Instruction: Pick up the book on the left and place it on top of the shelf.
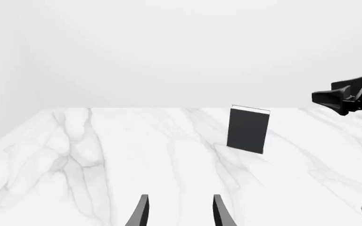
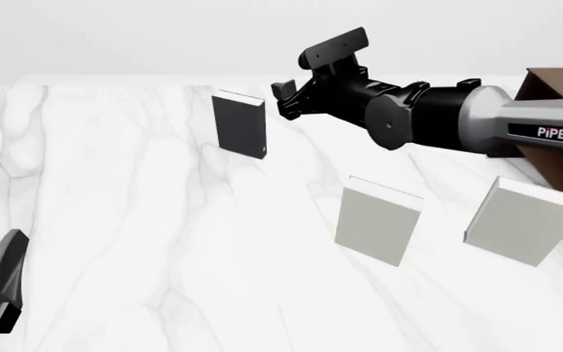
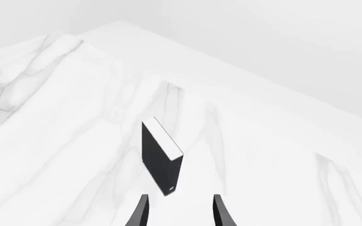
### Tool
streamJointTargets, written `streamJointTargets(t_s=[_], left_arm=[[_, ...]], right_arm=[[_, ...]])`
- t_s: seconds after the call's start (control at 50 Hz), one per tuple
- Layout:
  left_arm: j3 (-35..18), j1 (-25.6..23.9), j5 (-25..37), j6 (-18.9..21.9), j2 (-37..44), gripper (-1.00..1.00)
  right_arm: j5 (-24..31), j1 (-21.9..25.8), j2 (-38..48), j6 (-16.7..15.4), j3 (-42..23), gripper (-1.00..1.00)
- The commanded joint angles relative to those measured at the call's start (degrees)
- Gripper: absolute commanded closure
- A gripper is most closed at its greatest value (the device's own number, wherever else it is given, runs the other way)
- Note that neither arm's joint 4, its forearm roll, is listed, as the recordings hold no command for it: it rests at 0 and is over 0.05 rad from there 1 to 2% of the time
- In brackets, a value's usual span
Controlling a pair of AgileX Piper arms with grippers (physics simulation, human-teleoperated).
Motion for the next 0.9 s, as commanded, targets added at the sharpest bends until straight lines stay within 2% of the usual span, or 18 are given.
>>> streamJointTargets(t_s=[0.02,0.9], left_arm=[[0.00,0.00,0.00,0.00,0.00,-1.00],[0.00,0.00,0.00,0.00,0.00,-1.00]], right_arm=[[-0.31,0.30,3.15,0.34,-2.50,-1.00],[0.90,-0.03,14.18,0.83,-13.22,-1.00]])
